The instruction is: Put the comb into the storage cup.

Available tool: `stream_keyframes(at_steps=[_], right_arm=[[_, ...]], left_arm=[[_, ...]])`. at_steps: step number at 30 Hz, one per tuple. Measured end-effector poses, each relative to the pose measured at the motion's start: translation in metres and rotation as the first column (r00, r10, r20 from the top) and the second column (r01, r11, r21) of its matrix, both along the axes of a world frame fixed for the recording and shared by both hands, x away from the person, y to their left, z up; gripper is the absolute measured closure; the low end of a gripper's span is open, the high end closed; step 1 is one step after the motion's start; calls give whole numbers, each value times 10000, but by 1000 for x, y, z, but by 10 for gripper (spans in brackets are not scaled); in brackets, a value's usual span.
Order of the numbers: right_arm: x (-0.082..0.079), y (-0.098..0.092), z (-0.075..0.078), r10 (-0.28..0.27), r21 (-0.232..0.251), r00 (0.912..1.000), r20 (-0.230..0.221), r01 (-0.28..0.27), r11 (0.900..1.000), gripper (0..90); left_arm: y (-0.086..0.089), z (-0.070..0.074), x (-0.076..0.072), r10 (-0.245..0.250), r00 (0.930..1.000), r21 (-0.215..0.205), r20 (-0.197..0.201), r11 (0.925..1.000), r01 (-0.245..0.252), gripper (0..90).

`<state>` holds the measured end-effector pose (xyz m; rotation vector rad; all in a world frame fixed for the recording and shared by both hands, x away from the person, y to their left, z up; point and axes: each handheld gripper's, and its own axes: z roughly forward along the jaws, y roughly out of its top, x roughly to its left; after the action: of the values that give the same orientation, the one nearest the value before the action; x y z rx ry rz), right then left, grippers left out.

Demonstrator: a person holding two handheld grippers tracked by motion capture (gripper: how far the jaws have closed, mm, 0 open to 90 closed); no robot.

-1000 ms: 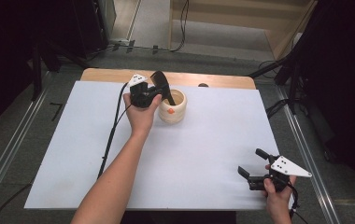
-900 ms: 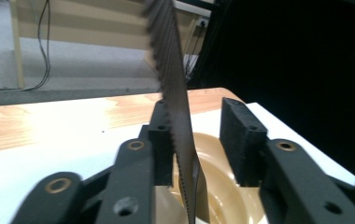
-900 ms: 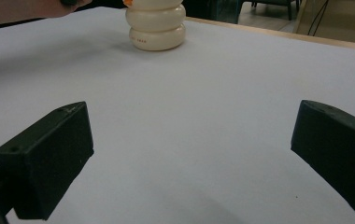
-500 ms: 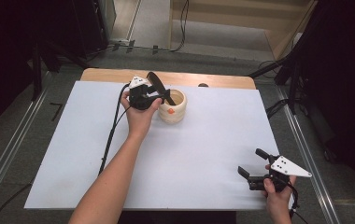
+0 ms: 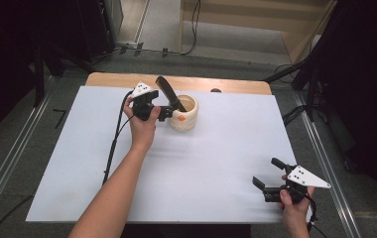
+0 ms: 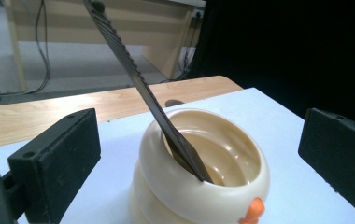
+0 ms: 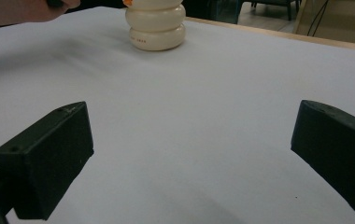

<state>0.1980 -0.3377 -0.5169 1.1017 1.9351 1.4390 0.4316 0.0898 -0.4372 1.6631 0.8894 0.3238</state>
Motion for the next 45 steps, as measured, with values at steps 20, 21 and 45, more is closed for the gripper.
stream_keyframes(at_steps=[20, 21, 45], right_arm=[[1, 1, 0, 21, -115, 10000, 0, -21, 9999, 0], [1, 1, 0, 24, -115, 10000, -8, -24, 9999, 0], [1, 2, 0, -18, -201, 10000, -8, 18, 9998, 0]], left_arm=[[21, 2, -24, -163, 9985, 522, 525, 9985, 136, 0], [22, 1, -25, -186, 9983, 517, 554, 9985, 157, 0], [56, 3, -56, -165, 9964, 518, 837, 9986, 122, 0]])
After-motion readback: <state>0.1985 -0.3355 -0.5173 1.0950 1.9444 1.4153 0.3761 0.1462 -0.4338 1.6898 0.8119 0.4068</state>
